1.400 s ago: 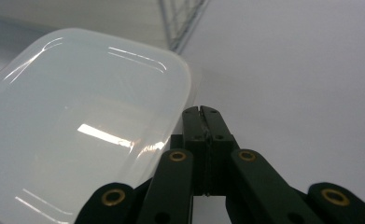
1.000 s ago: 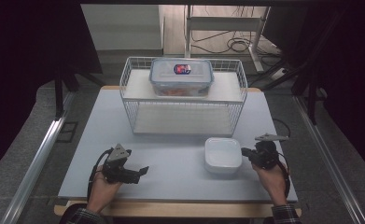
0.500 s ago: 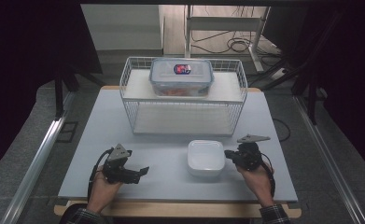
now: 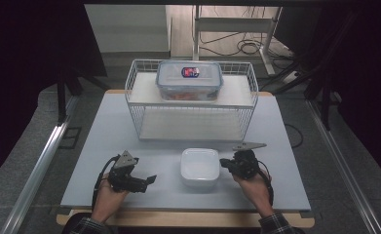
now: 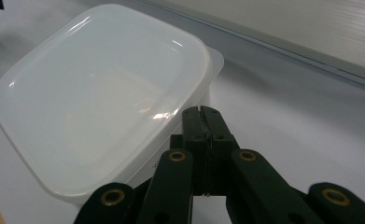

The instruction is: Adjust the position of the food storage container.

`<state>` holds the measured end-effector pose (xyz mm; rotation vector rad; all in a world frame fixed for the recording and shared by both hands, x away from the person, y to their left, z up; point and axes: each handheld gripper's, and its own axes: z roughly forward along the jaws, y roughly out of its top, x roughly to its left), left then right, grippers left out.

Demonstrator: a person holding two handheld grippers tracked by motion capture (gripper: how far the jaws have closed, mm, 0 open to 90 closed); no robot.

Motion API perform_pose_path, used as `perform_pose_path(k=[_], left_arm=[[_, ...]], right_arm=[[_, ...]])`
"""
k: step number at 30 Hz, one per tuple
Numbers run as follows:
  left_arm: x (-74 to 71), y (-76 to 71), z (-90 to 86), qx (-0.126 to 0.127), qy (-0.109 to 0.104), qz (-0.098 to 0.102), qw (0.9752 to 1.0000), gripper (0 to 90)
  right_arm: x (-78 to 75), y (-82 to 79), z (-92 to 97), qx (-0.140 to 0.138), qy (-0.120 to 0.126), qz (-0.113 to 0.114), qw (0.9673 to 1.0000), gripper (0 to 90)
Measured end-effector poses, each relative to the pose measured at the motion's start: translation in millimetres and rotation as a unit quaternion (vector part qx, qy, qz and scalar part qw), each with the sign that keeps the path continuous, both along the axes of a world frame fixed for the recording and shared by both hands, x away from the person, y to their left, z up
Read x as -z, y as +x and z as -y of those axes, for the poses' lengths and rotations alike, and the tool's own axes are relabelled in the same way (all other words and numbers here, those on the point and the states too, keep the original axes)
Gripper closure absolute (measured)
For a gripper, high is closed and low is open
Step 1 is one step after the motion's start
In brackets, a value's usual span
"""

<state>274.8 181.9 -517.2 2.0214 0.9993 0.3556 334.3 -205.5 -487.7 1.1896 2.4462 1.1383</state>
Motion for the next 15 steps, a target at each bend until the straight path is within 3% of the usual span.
perform_pose_path(k=[8, 15], left_arm=[[-0.3, -0.4, 0.2, 0.001, -0.003, -0.002, 1.0, 4.9], [-0.4, -0.7, 0.8, 0.002, -0.008, -0.008, 0.9999, 5.1]], right_arm=[[1.7, -5.4, -18.1, -0.02, -0.001, 0.004, 0.9998, 88.8], [0.1, -6.5, -16.3, -0.015, -0.012, 0.011, 0.9997, 83.4]])
